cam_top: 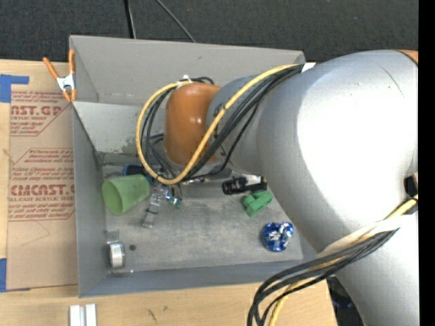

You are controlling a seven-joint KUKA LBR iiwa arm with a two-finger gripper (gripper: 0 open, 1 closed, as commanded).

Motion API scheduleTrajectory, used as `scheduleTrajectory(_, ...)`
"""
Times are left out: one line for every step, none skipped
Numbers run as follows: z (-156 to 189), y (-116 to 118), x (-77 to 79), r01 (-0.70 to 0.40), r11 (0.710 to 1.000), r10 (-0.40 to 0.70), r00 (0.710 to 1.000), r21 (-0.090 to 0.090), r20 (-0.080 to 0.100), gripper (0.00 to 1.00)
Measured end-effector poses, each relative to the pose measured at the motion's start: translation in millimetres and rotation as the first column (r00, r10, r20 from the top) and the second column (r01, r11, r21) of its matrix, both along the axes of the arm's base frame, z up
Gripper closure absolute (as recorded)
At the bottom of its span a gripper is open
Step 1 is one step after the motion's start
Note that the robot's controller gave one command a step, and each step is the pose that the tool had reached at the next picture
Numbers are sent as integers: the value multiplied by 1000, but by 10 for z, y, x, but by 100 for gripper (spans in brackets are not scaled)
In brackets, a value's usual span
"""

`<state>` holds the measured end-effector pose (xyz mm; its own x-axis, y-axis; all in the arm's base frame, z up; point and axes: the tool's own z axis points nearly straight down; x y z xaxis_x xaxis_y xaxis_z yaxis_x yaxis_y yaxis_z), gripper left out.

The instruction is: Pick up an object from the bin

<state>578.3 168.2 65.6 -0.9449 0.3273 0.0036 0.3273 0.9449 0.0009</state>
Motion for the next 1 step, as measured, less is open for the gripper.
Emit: scheduleTrajectory(40,-33,23,4,1000,-4,1000,-1,4,100)
